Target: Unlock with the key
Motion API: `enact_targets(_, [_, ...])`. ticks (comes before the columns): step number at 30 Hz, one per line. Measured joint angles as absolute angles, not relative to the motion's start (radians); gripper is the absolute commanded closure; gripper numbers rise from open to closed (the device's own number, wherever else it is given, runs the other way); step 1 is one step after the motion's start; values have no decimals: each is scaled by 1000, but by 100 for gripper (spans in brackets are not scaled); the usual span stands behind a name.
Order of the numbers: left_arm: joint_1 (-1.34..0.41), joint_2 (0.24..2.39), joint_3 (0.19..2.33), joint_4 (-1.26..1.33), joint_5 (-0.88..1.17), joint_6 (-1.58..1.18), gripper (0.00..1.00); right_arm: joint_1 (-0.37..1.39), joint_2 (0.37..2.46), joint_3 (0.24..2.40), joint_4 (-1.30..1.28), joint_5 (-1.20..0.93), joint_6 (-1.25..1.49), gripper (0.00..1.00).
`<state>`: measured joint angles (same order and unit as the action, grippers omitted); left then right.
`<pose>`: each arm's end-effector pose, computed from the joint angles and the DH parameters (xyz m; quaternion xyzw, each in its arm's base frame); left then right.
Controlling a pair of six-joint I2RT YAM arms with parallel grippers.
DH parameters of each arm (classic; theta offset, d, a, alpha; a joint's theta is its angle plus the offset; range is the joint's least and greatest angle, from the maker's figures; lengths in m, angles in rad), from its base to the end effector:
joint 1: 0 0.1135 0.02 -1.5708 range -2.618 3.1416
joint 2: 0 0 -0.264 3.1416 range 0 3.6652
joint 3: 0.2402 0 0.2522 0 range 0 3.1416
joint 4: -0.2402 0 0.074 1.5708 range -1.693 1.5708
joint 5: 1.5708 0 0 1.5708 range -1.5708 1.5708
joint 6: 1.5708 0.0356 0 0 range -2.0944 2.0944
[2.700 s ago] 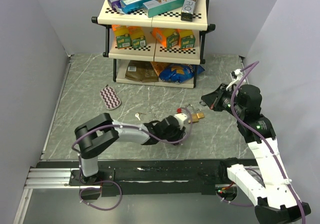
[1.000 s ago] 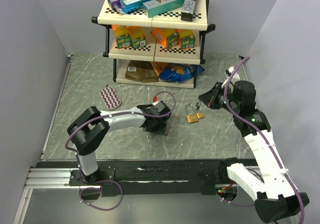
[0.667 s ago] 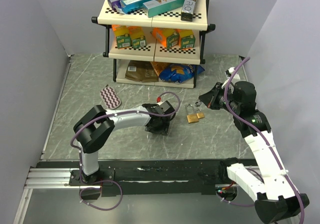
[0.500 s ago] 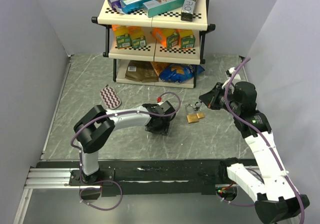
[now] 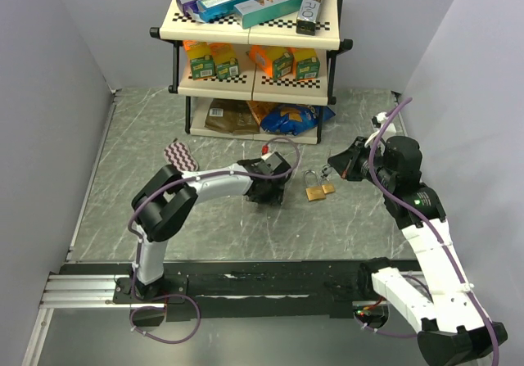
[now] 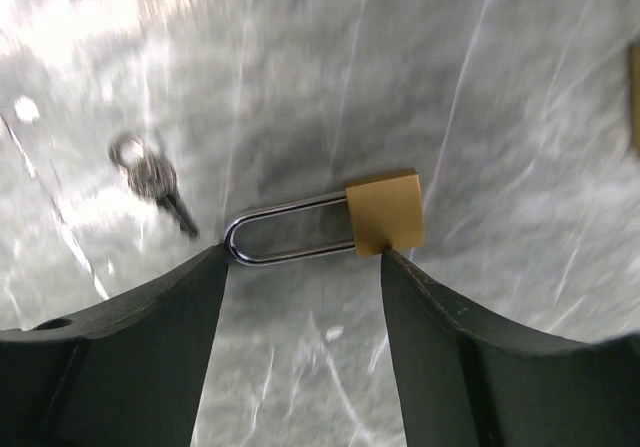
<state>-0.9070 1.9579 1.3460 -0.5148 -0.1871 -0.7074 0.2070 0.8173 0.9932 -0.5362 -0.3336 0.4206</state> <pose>0.2526 -0.3121 0.1680 0.0763 0.9684 -0.0954 0.2174 0.1647 0.0465 0.3700 -0.0075 0.8164 0.3031 0.4915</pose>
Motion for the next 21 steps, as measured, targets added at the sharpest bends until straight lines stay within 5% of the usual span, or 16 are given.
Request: enact_targets(21, [-850,2138,1586,-423,-144,-690,28,207,807,993,-551,-321,402,100])
